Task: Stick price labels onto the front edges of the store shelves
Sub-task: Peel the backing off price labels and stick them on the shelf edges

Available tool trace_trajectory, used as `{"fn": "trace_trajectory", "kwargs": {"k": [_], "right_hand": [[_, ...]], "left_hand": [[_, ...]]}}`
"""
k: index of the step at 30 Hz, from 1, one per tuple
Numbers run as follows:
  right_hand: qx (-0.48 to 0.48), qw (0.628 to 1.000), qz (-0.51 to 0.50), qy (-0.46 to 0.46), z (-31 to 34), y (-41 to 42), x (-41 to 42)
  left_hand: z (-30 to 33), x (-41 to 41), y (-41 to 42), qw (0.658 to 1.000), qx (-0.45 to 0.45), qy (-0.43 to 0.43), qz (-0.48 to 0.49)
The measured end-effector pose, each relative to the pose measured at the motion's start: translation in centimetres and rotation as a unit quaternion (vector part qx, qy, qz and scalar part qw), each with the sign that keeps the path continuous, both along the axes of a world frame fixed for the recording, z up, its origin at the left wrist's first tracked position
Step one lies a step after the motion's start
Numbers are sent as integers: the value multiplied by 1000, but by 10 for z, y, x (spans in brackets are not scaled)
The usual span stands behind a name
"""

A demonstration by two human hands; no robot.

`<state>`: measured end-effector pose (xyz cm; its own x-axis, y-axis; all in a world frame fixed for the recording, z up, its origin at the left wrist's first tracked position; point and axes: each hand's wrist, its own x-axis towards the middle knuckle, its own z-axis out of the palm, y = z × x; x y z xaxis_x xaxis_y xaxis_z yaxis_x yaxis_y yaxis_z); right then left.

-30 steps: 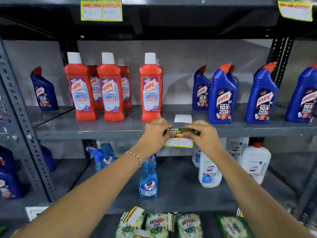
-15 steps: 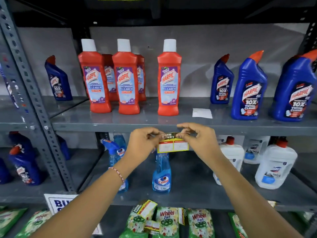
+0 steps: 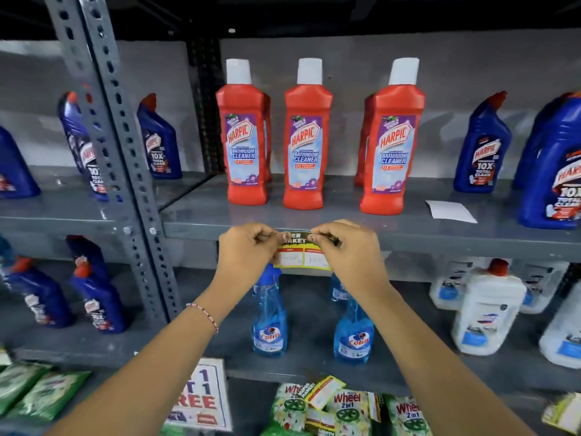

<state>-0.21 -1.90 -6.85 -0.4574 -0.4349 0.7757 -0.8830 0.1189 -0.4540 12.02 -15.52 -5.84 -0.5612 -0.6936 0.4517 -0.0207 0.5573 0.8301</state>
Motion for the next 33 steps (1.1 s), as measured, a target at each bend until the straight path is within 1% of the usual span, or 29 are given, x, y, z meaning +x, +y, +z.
{"fn": "trace_trajectory", "kwargs": {"k": [7,11,13,16,21,23,25,26,28,29,30,31,32,33], "right_hand": [[2,999,-39,38,2,-2,8],[-16,998,-58,10,5,-1,14],[-17,997,-75,-9,6,0,14],[-12,995,-84,-42,7,9,10],[-9,998,-58,-39,12,38,1],[-21,997,-72,-37,20,61,-12],[-18,994,-109,-28,28,92,-36],[-3,991,-132,-26,32,108,-51],[61,982,-176,-37,43,137,-88],[102,976,-184,-49,48,147,-107],[145,970,-181,-69,54,155,-124],[194,962,-169,-97,59,159,-137],[247,948,-155,-128,62,163,-147],[302,930,-146,-152,64,166,-153]], "left_hand": [[1,-1,-3,1000,-6,1,9],[4,-2,-3,1000,9,0,13],[5,0,-5,999,2,11,36],[4,6,-9,995,-49,38,78],[12,3,10,983,-160,80,46],[20,-9,26,980,-166,106,13],[30,-30,47,985,-130,109,-45],[36,-43,59,987,-101,94,-85],[50,-70,88,985,-29,43,-166],[58,-86,102,979,32,15,-201],[65,-102,114,965,119,-11,-234],[71,-118,124,941,208,-36,-265],[77,-134,134,914,279,-59,-290],[81,-148,142,895,319,-81,-301]]}}
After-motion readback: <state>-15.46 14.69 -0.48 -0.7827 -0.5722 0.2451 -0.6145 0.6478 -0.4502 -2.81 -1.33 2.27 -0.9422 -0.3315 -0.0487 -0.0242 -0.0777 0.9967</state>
